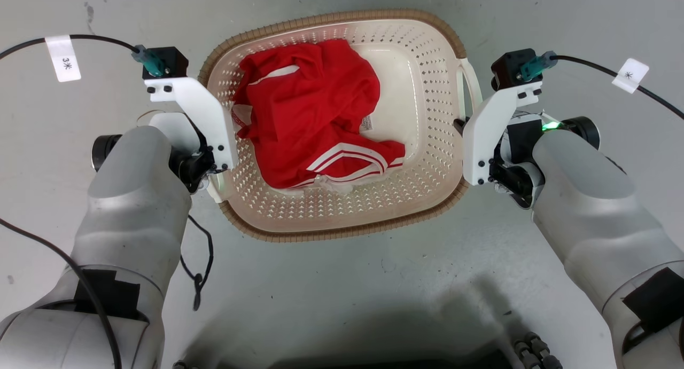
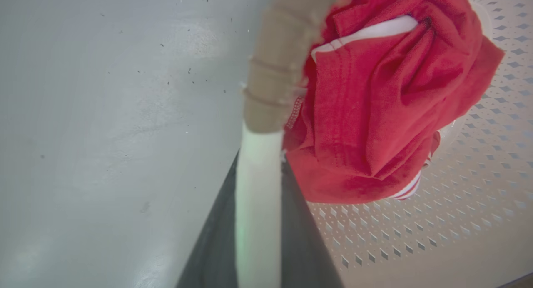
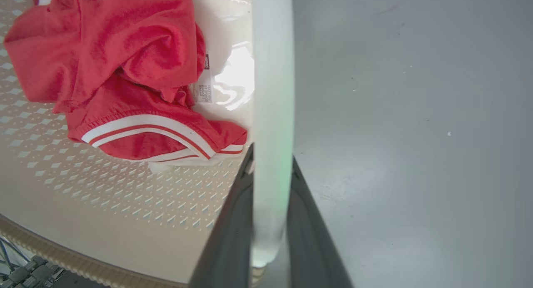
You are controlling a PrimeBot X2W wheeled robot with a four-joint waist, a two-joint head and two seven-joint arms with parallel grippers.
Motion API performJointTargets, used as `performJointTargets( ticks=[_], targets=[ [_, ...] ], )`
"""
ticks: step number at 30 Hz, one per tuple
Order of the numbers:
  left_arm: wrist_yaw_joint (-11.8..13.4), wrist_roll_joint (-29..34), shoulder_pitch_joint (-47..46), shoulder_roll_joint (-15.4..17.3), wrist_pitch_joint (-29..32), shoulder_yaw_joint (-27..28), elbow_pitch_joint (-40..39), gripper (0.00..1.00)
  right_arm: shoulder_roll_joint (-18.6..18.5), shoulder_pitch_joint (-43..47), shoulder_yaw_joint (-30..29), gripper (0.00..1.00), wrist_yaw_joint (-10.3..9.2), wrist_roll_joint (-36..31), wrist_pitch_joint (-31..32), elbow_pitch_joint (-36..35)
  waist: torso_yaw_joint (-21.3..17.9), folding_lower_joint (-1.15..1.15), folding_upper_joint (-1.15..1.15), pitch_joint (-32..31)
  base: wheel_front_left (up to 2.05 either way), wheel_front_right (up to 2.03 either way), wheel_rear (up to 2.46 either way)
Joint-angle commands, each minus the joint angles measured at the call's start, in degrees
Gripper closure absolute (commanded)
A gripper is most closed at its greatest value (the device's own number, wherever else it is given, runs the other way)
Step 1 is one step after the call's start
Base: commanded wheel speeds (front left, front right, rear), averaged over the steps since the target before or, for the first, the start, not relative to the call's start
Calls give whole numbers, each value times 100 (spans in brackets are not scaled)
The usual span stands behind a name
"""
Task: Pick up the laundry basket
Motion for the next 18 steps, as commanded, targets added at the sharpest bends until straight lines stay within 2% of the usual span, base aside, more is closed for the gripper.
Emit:
performJointTargets(
  ticks=[1, 8, 18],
  targets=[
    [15, -20, 5, -51, 24, -39, -14, 100, 83, -16, 51, 100, 48, 63, 23, -41, 6, 0, 0, -35, 0, 0, 0],
    [11, -191, 103, -150, 269, -227, -4, 100, -6, 128, 287, 100, 56, 451, 336, -100, 54, 0, 0, -341, 0, 0, 0],
    [-1, -573, 385, -254, 863, -431, 22, 100, -243, 382, 521, 100, 56, 1074, 1133, -161, 69, 0, 0, -1301, 0, 0, 0]
  ],
)
